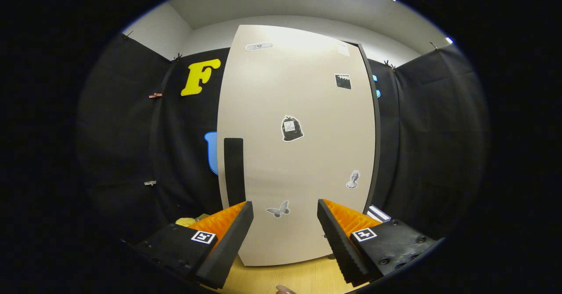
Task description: Open the shoe cabinet door, grab the shoes and put them into the shoe cabinet, then close the shoe cabinet door.
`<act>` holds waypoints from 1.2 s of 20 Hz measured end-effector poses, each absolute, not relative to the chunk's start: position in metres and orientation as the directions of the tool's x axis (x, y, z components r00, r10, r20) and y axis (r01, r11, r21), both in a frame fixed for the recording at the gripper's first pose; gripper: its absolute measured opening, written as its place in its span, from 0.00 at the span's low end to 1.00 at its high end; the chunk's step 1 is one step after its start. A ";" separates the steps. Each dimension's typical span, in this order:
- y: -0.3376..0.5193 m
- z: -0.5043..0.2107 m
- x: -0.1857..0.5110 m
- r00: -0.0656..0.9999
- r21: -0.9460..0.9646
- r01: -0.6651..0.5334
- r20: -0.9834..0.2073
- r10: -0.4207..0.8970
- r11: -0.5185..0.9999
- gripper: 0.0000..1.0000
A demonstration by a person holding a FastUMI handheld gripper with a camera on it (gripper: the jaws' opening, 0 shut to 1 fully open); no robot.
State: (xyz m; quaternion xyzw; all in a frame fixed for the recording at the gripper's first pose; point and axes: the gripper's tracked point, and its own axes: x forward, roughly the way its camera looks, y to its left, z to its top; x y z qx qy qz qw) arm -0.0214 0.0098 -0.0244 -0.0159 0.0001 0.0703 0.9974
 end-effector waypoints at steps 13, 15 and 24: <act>0.011 -0.026 -0.015 0.994 -0.041 -0.113 -0.004 0.113 0.993 0.97; 0.011 -0.026 -0.013 0.994 -0.041 -0.110 -0.008 0.109 0.993 0.97; 0.012 -0.028 -0.012 0.994 -0.037 -0.105 -0.009 0.105 0.994 0.97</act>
